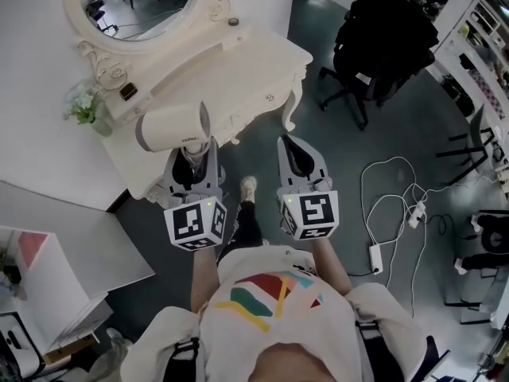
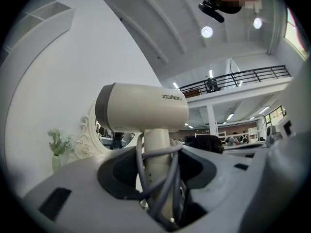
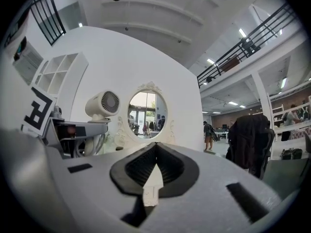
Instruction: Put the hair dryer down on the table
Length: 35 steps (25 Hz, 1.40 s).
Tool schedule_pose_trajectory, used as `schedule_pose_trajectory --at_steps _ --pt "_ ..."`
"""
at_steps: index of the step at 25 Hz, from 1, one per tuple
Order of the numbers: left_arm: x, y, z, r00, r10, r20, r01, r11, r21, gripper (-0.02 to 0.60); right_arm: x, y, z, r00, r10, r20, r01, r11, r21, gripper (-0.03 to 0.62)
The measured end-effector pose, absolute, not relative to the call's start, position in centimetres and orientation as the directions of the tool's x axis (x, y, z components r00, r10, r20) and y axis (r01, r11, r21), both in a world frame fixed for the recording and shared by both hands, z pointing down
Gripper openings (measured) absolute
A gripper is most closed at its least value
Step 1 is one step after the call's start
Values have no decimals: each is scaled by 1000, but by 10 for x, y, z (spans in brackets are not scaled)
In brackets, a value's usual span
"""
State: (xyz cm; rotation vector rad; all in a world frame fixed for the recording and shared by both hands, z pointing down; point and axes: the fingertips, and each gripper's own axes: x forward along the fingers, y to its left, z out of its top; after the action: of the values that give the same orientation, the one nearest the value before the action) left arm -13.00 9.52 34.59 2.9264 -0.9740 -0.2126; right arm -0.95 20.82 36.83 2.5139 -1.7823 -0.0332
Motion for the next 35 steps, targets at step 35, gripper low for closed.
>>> schedule_pose_trajectory --at_steps 35 --pt "-21 -12 363 810 -578 -97 -572 -816 83 209 88 103 397 357 -931 79 -933 -351 77 0"
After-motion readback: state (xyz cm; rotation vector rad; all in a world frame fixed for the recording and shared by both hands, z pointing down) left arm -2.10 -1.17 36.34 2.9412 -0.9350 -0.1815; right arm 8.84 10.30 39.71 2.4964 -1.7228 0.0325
